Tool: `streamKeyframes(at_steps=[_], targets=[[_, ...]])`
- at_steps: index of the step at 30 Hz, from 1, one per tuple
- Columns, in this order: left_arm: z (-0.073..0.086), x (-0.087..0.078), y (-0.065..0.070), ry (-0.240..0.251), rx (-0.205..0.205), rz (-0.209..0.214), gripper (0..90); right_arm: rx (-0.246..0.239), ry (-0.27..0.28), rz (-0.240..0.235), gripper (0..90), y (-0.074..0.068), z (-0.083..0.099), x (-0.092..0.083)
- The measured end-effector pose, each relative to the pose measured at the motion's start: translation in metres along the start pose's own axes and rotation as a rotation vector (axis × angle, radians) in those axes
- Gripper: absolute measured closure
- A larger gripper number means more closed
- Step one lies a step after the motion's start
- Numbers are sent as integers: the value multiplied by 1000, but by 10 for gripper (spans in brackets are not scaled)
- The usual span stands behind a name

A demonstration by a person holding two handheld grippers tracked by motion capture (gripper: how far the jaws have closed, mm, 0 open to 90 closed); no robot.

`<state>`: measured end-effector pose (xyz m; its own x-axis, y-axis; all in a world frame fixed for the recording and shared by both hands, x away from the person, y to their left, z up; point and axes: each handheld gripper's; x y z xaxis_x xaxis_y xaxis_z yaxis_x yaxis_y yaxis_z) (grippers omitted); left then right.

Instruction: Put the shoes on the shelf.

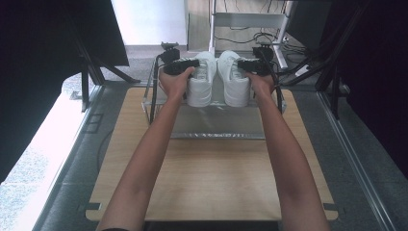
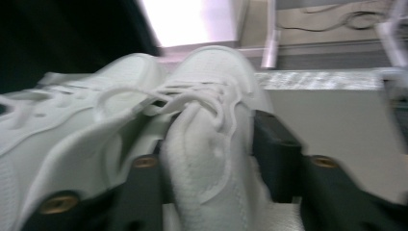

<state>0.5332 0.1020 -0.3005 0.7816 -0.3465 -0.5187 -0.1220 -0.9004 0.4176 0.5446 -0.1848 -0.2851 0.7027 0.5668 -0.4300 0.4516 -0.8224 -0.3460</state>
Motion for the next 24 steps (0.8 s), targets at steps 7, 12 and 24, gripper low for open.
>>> streamKeyframes(at_steps=[7, 12, 24], targets=[[-5, -34, -8, 76, 8, 97, 600, -127, 123, 13, 536, -13, 0, -24], [0, -62, -18, 79, 42, 147, 710, -130, 182, -51, 567, -16, -2, -56], [46, -86, -38, 9, 196, 81, 873, -198, 89, -62, 843, 3, 46, -92]])
Point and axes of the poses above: each handheld gripper's, and its own axes: x roughly forward along the jaws, z roughly out of its underside, y roughly to its right, and after that the axes turned 13 degrees about -z, right-handed
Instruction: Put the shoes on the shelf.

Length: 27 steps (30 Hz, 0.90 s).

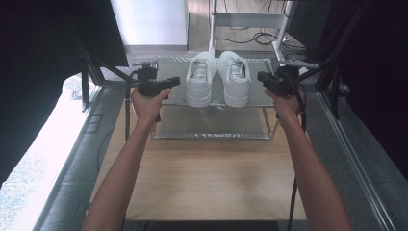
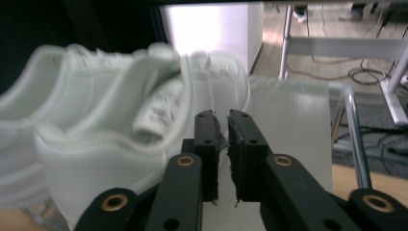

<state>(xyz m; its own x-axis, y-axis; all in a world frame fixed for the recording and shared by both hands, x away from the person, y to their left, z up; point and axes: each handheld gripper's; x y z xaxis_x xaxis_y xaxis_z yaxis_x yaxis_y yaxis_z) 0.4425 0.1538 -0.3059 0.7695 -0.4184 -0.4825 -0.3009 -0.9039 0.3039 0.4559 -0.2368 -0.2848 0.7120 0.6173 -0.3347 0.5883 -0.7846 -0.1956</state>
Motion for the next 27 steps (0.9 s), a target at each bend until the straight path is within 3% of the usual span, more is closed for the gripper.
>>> streamKeyframes(at_steps=[5, 11, 19, 24, 27], targets=[[16, 11, -6, -42, 15, 14, 882, -40, -88, 14, 890, 0, 20, 14], [25, 22, -7, -71, 22, 15, 896, -53, -111, -3, 900, -2, 32, 26], [27, 26, -1, -73, 22, 23, 900, -57, -106, 3, 900, -4, 33, 27], [27, 27, -2, -75, -1, 33, 900, -46, -88, -2, 900, -6, 35, 28], [28, 30, 5, -82, 5, 45, 900, -40, -81, -17, 900, -7, 34, 28]])
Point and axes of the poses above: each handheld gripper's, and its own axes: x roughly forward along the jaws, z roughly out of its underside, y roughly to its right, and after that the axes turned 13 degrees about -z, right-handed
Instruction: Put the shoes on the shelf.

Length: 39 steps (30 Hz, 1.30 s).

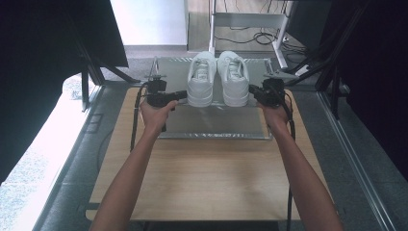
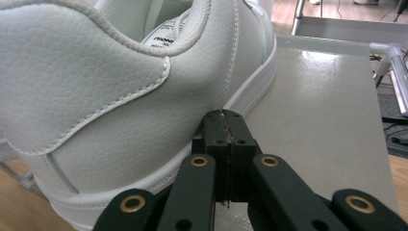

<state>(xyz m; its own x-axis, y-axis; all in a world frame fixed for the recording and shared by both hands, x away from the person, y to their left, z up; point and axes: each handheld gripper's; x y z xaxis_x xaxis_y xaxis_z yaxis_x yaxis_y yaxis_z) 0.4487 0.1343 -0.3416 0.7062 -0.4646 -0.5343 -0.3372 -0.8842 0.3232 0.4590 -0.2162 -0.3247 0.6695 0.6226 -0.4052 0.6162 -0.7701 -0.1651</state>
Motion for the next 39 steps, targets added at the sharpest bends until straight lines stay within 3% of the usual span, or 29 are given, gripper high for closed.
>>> streamKeyframes(at_steps=[5, 9, 12, 16, 21, 26, 34, 39], targets=[[1, 5, 11, -3, 18, 12, 900, 12, 12, -12, 900, -5, 0, 3], [1, 6, 13, 0, 6, 9, 900, -25, 12, 11, 900, -15, 2, 7], [2, 5, 14, 1, 14, 3, 896, -1, 18, -18, 900, -10, 3, 5], [3, -1, 11, 39, 14, -24, 740, -9, 68, -10, 900, -10, 3, -1], [6, -21, 8, 87, 47, 2, 613, -14, 98, -35, 862, -11, 4, -16], [25, -44, 1, 141, 57, 52, 517, -20, 126, -63, 772, -11, 16, -32], [61, -62, -11, 170, 55, 103, 468, 3, 192, -131, 638, -14, 50, -62], [85, -68, -9, 164, 62, 128, 462, -12, 202, -134, 608, -14, 77, -78]])
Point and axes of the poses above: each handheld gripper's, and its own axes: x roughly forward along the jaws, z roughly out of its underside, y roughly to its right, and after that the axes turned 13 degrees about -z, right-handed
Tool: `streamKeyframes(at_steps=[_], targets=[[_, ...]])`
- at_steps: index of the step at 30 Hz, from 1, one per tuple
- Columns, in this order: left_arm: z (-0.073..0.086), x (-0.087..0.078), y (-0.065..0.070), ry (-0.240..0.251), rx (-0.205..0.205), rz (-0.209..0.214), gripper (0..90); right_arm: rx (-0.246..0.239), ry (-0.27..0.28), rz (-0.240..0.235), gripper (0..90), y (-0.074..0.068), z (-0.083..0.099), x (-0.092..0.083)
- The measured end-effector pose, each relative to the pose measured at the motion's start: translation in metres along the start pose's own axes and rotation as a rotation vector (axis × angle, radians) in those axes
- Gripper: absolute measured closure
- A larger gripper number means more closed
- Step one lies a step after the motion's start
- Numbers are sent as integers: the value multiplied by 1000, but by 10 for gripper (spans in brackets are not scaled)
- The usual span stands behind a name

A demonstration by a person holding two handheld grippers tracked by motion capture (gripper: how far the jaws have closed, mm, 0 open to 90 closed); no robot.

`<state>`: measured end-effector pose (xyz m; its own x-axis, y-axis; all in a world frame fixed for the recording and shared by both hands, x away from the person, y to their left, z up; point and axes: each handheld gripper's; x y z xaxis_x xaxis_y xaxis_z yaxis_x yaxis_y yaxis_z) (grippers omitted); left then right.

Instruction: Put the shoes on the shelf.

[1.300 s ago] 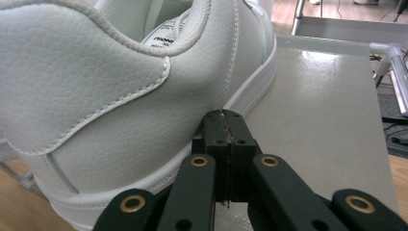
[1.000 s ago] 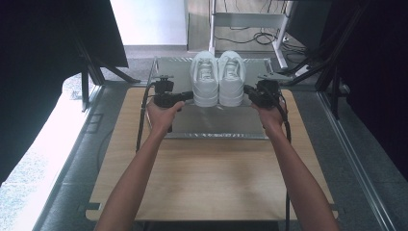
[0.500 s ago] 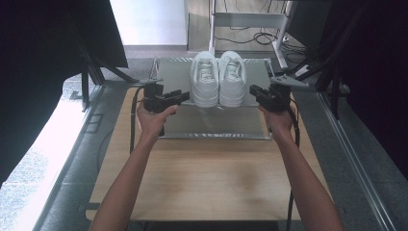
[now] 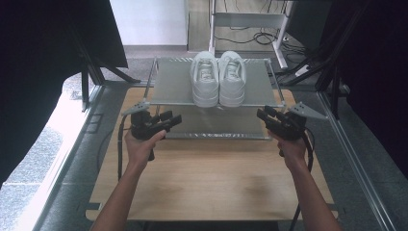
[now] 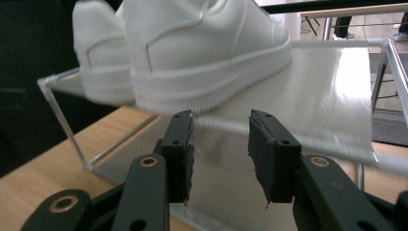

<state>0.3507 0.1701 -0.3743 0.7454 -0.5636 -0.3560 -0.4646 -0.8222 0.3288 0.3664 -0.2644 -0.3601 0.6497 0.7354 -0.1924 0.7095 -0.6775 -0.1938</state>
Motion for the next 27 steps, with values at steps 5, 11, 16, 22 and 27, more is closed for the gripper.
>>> streamKeyframes(at_steps=[5, 11, 16, 22, 27], targets=[[25, -13, -1, -37, -10, -4, 450, -22, -40, -6, 598, -1, 30, -25], [52, -29, -6, -56, -30, -15, 447, 2, -55, -18, 575, -3, 59, -45], [61, -36, -8, -50, -30, -10, 447, -8, -74, -13, 553, -2, 68, -51], [62, -38, -9, -36, -32, -10, 428, -29, -68, 14, 452, -4, 66, -55], [65, -36, -9, -51, -31, -1, 406, -4, -134, 35, 392, 2, 82, -52]])
Point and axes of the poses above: each handheld gripper's, and its own axes: x roughly forward along the jaws, z roughly out of its underside, y roughly to its right, and after that the axes turned 13 degrees about -z, right-handed
